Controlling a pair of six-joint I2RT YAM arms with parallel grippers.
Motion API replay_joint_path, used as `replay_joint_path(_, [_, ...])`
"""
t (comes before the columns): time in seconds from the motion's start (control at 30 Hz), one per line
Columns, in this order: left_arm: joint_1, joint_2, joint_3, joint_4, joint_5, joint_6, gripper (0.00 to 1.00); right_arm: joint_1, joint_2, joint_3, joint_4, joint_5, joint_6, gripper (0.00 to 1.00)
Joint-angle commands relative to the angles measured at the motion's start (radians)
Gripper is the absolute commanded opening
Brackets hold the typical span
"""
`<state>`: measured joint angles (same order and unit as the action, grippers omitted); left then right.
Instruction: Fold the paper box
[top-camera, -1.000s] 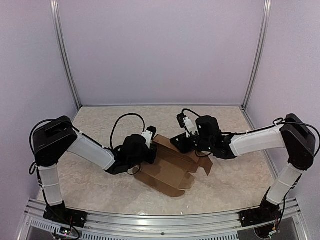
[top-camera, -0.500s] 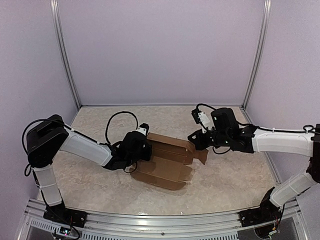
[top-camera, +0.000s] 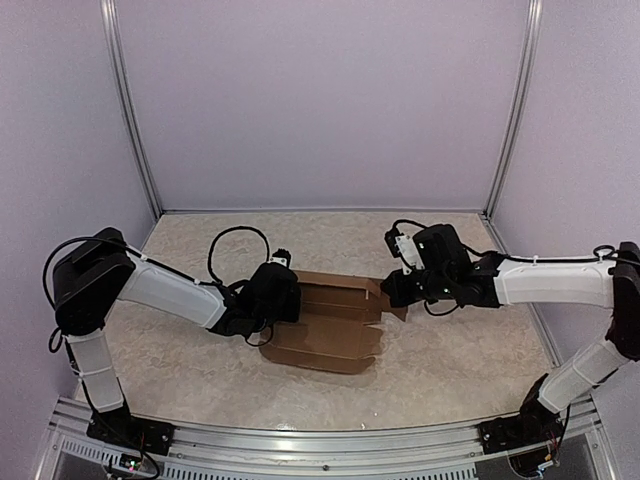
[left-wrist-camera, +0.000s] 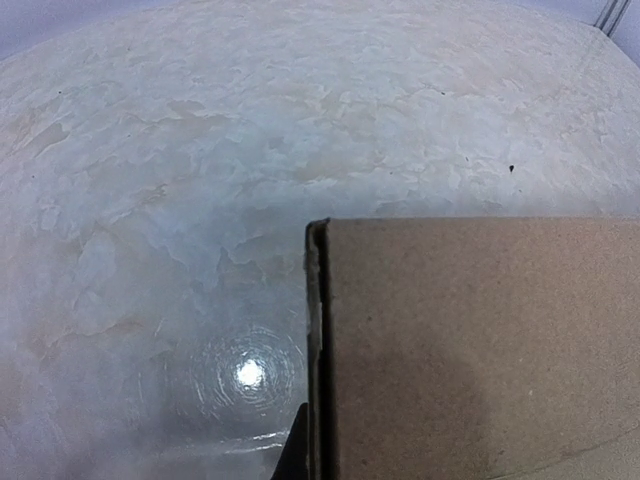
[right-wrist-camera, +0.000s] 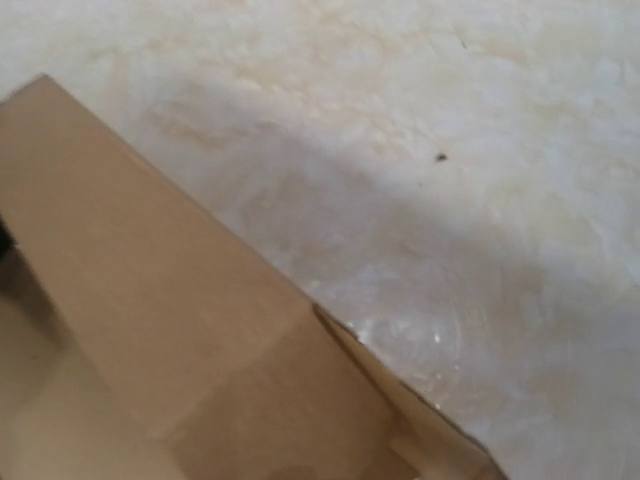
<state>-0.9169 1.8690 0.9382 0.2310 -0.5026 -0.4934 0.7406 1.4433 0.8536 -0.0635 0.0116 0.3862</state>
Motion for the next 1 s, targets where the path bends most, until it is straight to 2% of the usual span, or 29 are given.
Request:
replay_joint_path(0.0, [-0.002, -0.033, 0.032, -0.037, -0.006, -0.03, 0.0, -0.006, 0.052, 0.042, -0.02, 0.038, 0.022, 0.0])
replay_joint_path(0.33, [-0.002, -0.024, 0.06, -0.064, 0.027, -0.04, 0.0, -0.005, 0.157, 0.064, 0.06, 0.018, 0.078, 0.0])
replay_joint_path(0.5, [-0.002, -0.028, 0.07, -0.076, 0.05, -0.043, 0.0, 0.011, 0.181, 0.062, 0.164, -0.002, 0.13, 0.0])
replay_joint_path(0.77, [-0.001, -0.035, 0.09, -0.101, 0.093, -0.065, 0.0, 0.022, 0.173, 0.018, 0.315, 0.0, 0.248, 0.0])
replay_joint_path(0.97, [0.001, -0.058, 0.102, -0.113, 0.149, -0.087, 0.0, 0.028, 0.155, 0.009, 0.379, -0.009, 0.279, 0.0])
